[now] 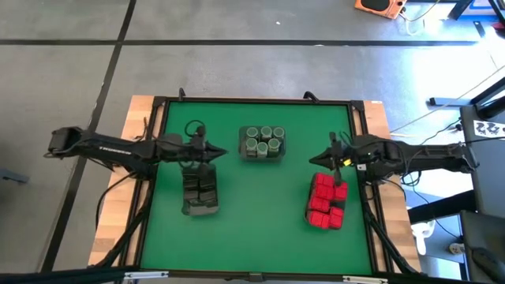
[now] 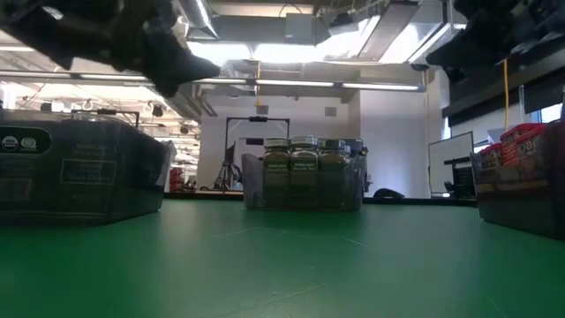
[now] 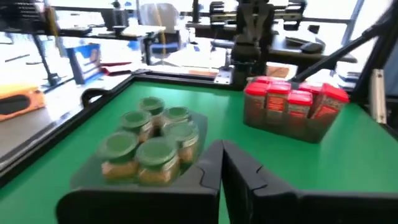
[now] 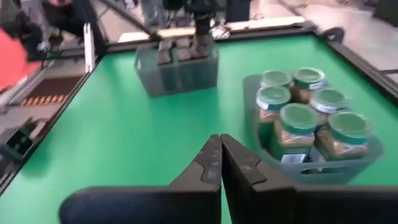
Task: Sort spices by type
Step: Return to Home Position
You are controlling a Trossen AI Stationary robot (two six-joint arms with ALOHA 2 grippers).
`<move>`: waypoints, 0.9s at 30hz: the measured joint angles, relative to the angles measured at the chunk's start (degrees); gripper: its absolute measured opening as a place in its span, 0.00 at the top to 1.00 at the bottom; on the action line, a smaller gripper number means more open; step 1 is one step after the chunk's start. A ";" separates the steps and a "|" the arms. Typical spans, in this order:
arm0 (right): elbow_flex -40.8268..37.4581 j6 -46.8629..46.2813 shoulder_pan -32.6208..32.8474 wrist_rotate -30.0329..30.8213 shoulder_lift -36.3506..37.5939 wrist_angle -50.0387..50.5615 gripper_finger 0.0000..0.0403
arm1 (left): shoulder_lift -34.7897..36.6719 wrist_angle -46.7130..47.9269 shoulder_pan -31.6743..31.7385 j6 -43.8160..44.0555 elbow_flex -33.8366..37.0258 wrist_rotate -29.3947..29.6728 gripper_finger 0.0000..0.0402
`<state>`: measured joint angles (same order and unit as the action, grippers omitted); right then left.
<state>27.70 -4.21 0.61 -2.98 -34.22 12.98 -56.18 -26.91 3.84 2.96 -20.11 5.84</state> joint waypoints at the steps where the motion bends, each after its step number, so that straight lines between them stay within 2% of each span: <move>1: -0.71 -0.41 -0.80 -0.20 0.93 -0.40 0.99 | 1.40 0.08 0.29 0.34 1.28 0.05 0.99; 6: -4.46 -1.81 -3.02 -0.62 6.03 -0.33 0.99 | 9.01 -1.20 0.79 1.65 7.43 0.05 0.99; 13: -8.36 -1.84 -2.90 -0.19 15.68 -0.91 0.99 | 18.73 -2.51 0.92 2.72 13.28 0.68 0.99; 21: -14.63 -1.87 -2.90 0.39 25.20 -3.88 0.99 | 24.48 -2.54 0.94 3.06 16.88 0.73 0.99; 27: -21.00 -1.88 -2.90 0.39 29.83 -11.19 0.99 | 27.40 -2.32 0.94 3.37 18.59 0.77 0.99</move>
<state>6.71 -6.09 -2.28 -2.59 -4.38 1.79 -28.78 -29.23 4.78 6.33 -1.53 6.61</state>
